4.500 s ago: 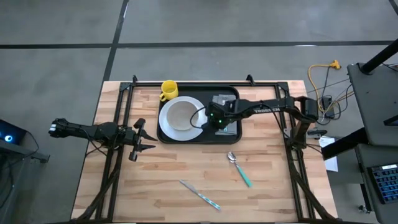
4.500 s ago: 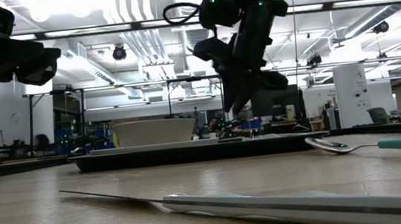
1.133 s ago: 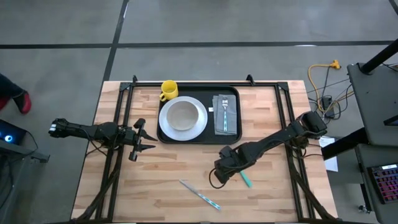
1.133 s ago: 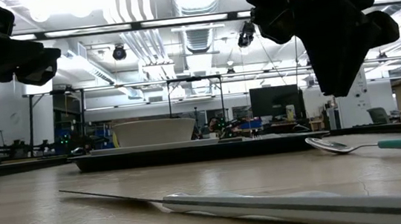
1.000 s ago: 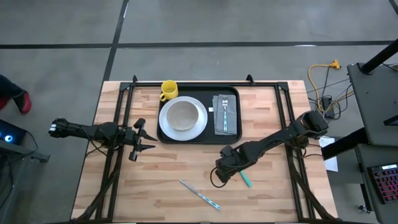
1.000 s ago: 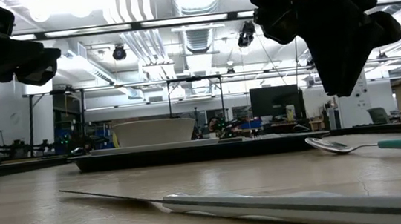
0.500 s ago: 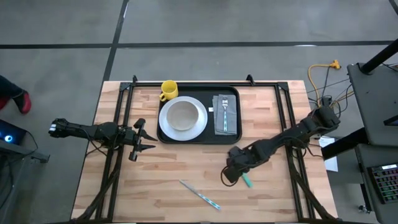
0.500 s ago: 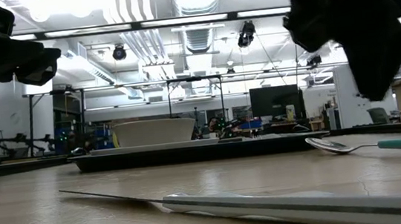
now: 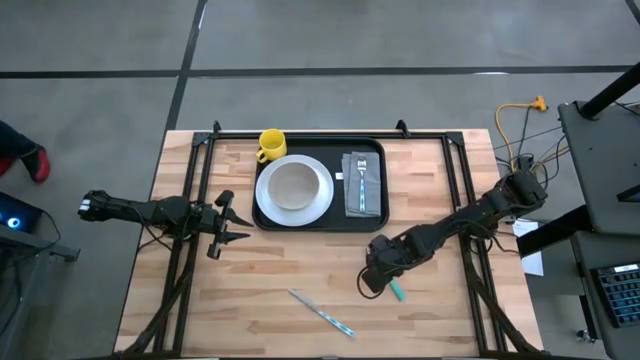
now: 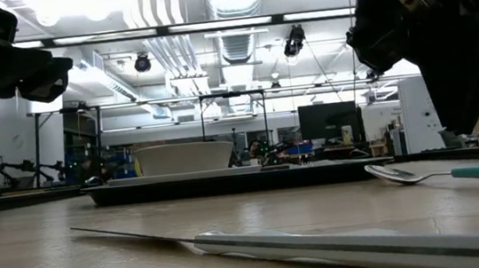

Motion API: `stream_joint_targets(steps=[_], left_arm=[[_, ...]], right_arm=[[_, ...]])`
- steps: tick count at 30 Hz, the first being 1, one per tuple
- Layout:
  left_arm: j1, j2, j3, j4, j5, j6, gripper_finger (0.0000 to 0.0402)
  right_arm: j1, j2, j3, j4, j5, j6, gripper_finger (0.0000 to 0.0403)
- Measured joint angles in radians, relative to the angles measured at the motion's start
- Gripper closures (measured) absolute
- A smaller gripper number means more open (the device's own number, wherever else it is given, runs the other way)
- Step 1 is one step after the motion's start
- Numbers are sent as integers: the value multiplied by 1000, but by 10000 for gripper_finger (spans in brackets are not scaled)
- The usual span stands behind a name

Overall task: Set up tray
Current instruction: Put the blue spoon on top of the napkin beside the blue and white fork

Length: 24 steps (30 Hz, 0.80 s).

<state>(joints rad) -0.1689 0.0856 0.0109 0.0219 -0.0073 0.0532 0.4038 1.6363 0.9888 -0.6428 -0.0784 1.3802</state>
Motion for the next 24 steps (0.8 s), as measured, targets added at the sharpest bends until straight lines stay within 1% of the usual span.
stream_joint_targets(steps=[4,9,14,18,24], left_arm=[[0,0,0,0,0,0,299],[0,0,0,0,0,0,299],[0,0,0,0,0,0,299],[0,0,0,0,0,0,299],[0,0,0,0,0,0,299]], right_arm=[[0,0,-37,-4,0,32,335],[0,1,-71,-1,0,39,329],[0,1,-74,15,0,40,322],[0,1,-74,61,0,37,318],[0,1,-77,78,0,35,325]])
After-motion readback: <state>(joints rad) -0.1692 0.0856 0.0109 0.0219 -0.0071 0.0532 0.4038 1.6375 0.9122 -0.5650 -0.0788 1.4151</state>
